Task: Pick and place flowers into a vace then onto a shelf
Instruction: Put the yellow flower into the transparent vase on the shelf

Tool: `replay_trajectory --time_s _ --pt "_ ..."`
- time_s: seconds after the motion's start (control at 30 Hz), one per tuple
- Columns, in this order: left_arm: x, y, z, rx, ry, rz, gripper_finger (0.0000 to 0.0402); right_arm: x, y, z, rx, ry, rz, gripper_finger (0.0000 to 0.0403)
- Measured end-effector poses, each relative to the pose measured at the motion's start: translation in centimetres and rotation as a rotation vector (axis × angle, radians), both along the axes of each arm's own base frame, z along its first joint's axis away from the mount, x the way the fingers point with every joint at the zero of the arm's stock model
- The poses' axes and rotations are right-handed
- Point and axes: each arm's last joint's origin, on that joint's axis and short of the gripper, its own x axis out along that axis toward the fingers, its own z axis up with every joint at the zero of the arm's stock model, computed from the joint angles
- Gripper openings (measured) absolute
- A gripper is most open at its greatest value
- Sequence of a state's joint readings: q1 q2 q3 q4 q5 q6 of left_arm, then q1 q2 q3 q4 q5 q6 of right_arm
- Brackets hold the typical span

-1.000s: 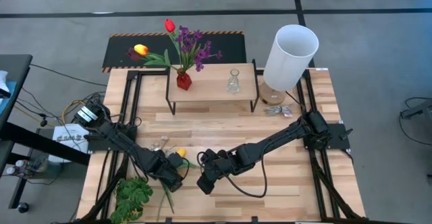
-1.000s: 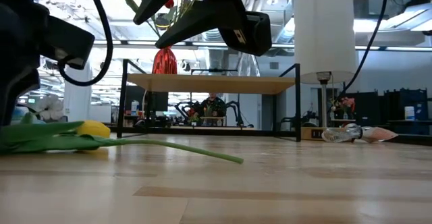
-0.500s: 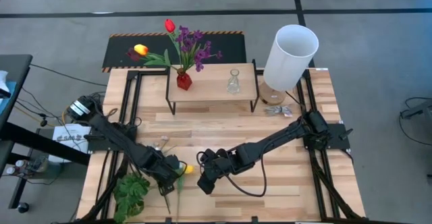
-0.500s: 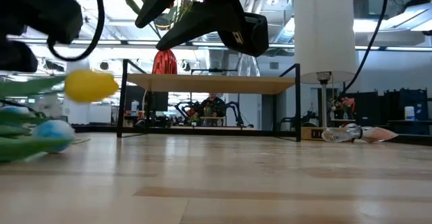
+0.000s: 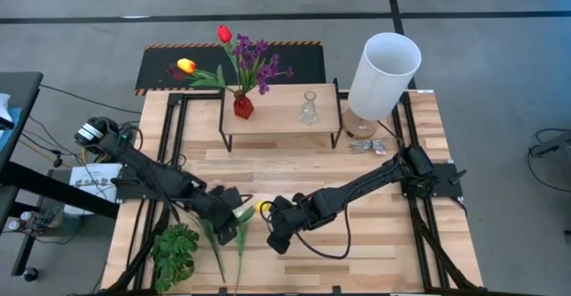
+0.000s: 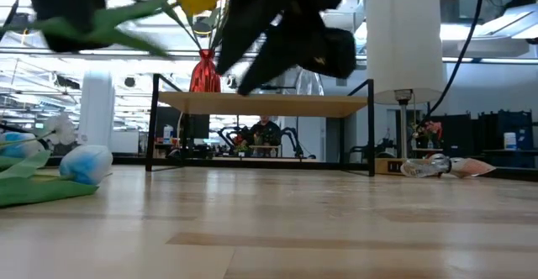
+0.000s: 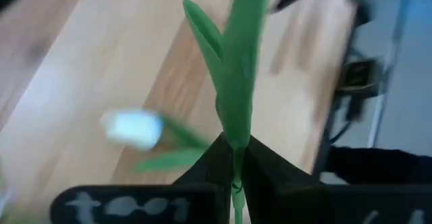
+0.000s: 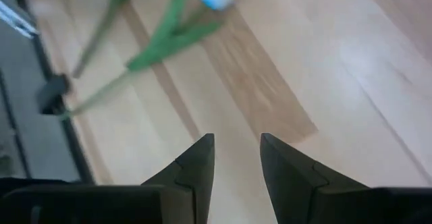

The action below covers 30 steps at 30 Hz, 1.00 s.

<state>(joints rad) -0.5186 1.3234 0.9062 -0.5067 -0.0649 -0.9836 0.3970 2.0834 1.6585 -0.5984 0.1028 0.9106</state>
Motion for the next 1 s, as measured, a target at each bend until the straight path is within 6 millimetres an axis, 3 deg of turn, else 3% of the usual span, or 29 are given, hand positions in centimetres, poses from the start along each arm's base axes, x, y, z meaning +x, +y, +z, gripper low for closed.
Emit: replay_trajectory --time_s 0.17,0.43,0.63,0.77,1.0 --pt "1.3 0.2 1.0 -0.02 -0.154 -0.096 0.0004 -2.0 1.7 -0.6 -0.045 0.127 0.053 0.0113" --pt "2.9 1.4 2.1 0.027 -0.339 -0.191 0.0003 -7.1 7.7 -1.1 -0.145 0.238 0.192 0.0113" --pt "4.2 2.5 3.3 0.059 -0.509 -0.237 0.0005 -10.1 11.7 -0.7 -0.195 0.033 -0.116 0.0113" --pt "4.9 3.5 4.2 0.042 -0.613 -0.276 0.0003 -9.8 13.5 -0.3 -0.049 -0.112 -0.212 0.0113" --pt "5.8 5.9 5.1 -0.035 -0.718 -0.351 0.0003 -5.7 15.5 -1.8 0.272 -0.237 -0.058 0.0108"
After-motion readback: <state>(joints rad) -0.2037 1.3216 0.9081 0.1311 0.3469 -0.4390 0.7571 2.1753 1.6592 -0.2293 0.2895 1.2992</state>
